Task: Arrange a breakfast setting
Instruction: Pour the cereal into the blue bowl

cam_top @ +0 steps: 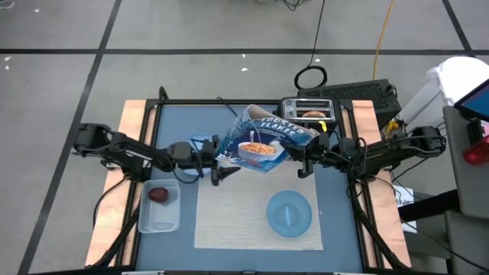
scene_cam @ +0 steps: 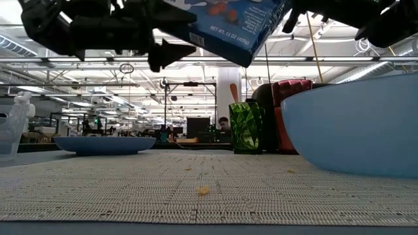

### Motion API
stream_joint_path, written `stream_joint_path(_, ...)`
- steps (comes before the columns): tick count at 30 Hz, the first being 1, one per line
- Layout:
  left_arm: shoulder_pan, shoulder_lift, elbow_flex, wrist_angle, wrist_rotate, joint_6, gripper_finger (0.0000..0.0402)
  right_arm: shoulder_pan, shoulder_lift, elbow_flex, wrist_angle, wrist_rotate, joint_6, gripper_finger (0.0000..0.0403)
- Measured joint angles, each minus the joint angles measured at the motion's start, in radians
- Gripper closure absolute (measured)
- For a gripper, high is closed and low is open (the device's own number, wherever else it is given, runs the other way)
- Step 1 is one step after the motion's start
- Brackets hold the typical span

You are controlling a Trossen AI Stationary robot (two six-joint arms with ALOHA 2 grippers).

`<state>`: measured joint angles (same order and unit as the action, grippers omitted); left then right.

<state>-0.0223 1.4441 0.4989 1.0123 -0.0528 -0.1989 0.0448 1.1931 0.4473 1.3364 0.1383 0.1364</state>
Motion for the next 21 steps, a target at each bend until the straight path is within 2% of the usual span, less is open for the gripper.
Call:
stream_joint_path(11,0.000,0.010,0.078,-0.002,0.000,0.067,0.0002,0.000,-0.002,0.002,0.022,0.000,0.000,0.0403)
stream_joint_path(21,0.000,0.010,0.086,0.059,-0.001,0.134,0.0002,0.000,-0.002,0.002,0.016,-0.003,0.000,0.0403)
